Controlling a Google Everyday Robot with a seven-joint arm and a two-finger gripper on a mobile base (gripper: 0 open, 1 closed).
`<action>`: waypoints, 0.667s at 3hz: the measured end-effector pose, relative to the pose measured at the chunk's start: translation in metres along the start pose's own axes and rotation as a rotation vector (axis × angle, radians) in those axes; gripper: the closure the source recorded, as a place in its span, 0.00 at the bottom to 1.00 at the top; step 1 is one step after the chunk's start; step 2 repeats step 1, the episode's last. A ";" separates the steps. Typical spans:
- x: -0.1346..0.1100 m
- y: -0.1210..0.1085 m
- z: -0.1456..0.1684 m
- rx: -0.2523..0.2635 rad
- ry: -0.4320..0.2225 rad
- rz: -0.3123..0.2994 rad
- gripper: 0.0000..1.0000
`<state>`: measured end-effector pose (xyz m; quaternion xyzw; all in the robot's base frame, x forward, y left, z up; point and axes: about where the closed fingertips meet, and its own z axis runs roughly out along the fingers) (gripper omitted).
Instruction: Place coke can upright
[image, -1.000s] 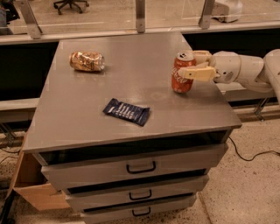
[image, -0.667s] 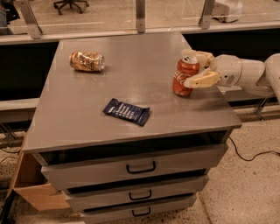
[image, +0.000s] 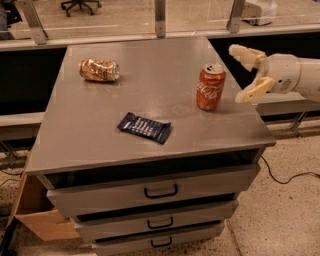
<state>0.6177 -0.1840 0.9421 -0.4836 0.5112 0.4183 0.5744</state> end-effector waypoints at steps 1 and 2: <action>-0.072 0.008 -0.056 0.106 0.107 -0.110 0.00; -0.072 0.008 -0.056 0.106 0.107 -0.110 0.00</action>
Offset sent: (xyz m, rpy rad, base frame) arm 0.0000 0.0000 0.0000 0.0000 0.0000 0.0000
